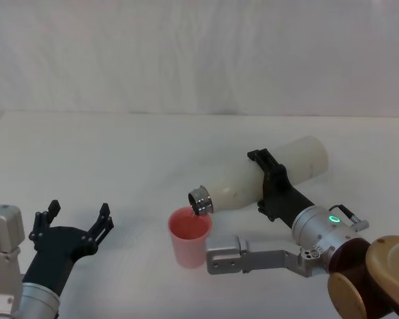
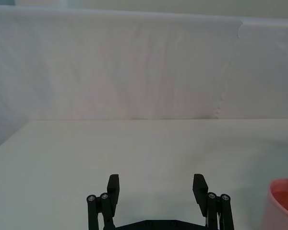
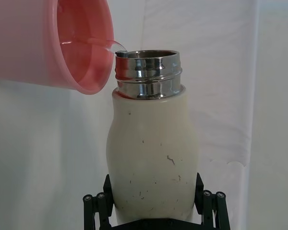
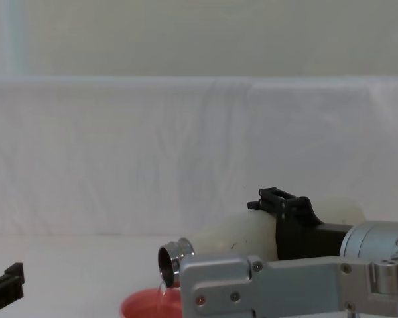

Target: Grasp the thermos with one hand and pour water into the cup lid.

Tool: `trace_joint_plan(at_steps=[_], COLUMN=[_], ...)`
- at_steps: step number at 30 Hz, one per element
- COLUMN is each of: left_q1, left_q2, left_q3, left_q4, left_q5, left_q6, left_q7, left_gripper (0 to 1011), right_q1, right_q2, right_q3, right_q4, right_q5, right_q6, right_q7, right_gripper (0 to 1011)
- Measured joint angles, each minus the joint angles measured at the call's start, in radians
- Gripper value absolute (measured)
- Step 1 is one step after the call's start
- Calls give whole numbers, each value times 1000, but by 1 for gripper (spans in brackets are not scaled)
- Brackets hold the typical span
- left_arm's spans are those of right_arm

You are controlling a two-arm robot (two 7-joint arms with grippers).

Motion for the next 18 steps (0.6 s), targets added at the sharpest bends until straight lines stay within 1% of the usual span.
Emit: trace_joint_plan(at_steps=[18], left_q1=[0], left_q2=[0], left_q3=[0], left_q4=[0], left_q5=[0], left_q6=[0], left_q7=[0], left_gripper=[1001], right_q1=[-2], right_q2=[0], right_q3=[-3], right_q4=[1], right_q5=[-5], right_q6=[3], right_q7=[1], right_gripper=[960])
